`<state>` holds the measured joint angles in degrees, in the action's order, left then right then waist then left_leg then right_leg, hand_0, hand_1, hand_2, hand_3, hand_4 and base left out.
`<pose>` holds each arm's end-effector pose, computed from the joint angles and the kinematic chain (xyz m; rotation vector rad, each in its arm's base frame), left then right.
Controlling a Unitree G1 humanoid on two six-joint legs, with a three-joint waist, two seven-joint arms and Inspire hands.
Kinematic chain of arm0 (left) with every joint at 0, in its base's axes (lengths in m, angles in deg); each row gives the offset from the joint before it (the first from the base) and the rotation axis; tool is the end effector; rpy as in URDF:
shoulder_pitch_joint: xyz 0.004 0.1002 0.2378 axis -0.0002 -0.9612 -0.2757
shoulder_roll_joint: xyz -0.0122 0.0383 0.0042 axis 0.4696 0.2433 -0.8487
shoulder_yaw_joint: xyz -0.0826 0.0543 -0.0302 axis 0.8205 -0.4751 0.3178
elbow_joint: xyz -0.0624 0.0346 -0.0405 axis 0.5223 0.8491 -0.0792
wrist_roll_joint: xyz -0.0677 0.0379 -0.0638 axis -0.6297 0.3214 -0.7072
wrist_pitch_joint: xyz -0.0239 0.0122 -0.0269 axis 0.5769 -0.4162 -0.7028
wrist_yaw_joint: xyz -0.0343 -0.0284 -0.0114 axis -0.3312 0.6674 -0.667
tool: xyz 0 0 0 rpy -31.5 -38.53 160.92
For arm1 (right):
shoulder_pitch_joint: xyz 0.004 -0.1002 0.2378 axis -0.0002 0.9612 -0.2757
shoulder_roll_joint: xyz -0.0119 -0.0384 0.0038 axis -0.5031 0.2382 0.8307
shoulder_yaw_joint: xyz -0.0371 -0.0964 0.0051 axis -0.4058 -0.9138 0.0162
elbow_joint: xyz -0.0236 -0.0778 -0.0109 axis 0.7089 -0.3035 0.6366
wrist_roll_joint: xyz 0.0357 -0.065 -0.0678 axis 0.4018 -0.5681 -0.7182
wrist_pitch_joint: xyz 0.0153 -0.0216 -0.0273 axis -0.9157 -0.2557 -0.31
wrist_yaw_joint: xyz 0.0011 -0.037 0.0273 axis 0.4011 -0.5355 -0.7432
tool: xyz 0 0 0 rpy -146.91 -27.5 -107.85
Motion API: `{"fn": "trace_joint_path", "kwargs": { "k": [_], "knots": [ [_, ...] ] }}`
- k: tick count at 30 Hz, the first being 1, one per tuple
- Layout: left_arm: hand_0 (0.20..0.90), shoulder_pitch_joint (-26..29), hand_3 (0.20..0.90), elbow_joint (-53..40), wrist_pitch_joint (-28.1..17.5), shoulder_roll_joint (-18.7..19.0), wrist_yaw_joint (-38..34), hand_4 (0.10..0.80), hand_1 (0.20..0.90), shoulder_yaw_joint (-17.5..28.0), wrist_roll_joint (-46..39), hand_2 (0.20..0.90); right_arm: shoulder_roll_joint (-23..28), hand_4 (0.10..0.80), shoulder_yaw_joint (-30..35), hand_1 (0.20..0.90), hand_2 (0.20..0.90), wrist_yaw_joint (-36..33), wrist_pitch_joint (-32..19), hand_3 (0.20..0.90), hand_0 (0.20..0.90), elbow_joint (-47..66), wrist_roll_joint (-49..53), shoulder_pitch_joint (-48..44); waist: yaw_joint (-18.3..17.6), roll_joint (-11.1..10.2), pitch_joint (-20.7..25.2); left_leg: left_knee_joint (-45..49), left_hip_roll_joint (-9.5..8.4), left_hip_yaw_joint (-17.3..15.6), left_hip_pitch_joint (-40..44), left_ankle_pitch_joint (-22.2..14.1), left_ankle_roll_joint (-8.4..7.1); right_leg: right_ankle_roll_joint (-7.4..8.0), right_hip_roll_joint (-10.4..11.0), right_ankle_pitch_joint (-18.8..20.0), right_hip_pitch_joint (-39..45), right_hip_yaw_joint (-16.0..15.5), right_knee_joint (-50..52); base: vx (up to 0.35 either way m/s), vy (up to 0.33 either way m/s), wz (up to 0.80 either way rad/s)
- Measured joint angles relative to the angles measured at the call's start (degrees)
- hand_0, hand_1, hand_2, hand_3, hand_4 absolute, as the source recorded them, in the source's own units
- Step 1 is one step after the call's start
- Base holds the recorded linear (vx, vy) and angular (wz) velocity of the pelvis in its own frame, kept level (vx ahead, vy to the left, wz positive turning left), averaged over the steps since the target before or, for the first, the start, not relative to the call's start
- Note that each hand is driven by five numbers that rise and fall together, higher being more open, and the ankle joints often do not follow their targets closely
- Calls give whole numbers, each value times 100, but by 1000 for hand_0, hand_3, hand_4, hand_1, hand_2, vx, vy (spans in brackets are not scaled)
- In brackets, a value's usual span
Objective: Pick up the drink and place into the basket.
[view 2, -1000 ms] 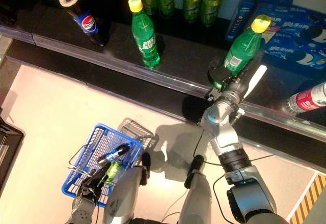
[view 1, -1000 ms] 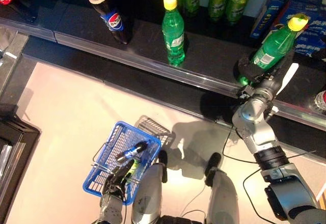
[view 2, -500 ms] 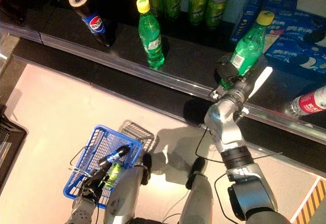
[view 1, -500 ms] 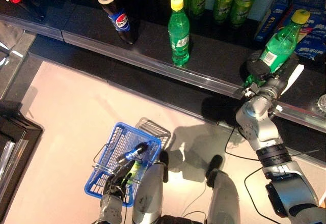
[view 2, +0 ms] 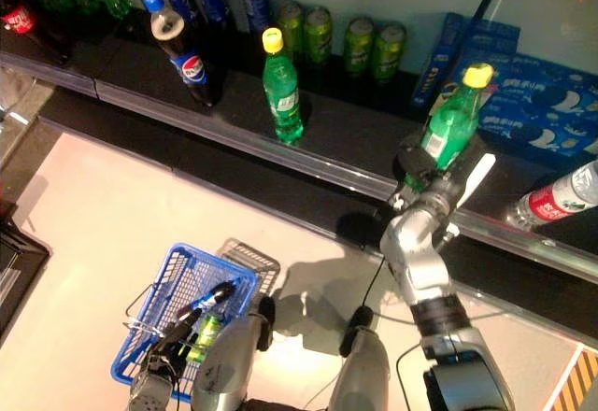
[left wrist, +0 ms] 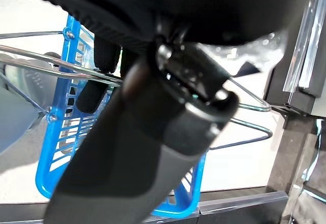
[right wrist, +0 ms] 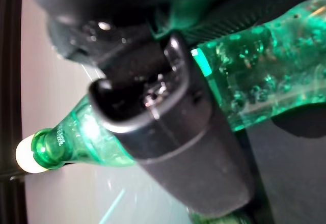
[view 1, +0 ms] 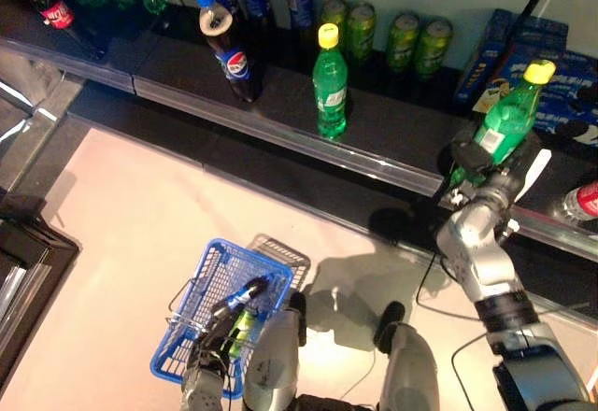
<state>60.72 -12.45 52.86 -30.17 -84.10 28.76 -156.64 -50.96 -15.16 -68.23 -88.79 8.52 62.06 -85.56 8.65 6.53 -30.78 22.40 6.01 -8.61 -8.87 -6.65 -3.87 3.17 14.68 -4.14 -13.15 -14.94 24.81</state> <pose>0.1227 0.1945 -0.0936 -0.8412 0.6790 0.7454 0.2829 -0.1943 0.1232 -0.0267 -0.2431 -0.6937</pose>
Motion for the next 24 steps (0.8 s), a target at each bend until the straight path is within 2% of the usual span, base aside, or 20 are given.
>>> {"fn": "trace_joint_path", "kwargs": {
  "k": [3,7,13,19,24],
  "knots": [
    [300,-157,200,-46,3,-231,-15,100,300,388,-7,300,5,100,-10,300,300,536,126,200,300,683,-212,618,-124,-2,3,-230,11,-4,295,90,-84,3,-53,-14,243,-26,-146,54,11,-2],
    [300,-325,200,-313,6,-262,-31,100,300,391,-58,300,76,100,-63,300,300,1182,141,200,300,1367,-339,1052,-234,-18,20,-507,29,-25,581,114,-109,27,-101,-31,475,-40,-285,61,-2,-3],
    [300,-619,200,-765,3,-259,-47,100,300,385,75,300,269,100,-236,300,300,1928,141,200,300,2057,-310,1173,-242,-50,96,-764,56,-26,808,213,-161,32,-173,-4,625,-47,-436,15,3,-1],
    [300,-956,200,-1311,4,-186,-57,100,300,334,139,300,355,100,-480,300,300,2527,144,200,300,2529,104,1172,-91,-100,123,-853,86,25,892,236,-186,27,-201,-12,768,-179,-512,-31,-6,7],
    [300,-1077,200,-2498,-25,-59,-55,100,300,381,-464,300,367,100,-1005,300,300,3008,201,200,300,2764,209,1144,171,-161,160,-1037,73,163,885,387,-200,-6,-169,-32,813,-326,-538,-18,-3,16]
  ]
}}
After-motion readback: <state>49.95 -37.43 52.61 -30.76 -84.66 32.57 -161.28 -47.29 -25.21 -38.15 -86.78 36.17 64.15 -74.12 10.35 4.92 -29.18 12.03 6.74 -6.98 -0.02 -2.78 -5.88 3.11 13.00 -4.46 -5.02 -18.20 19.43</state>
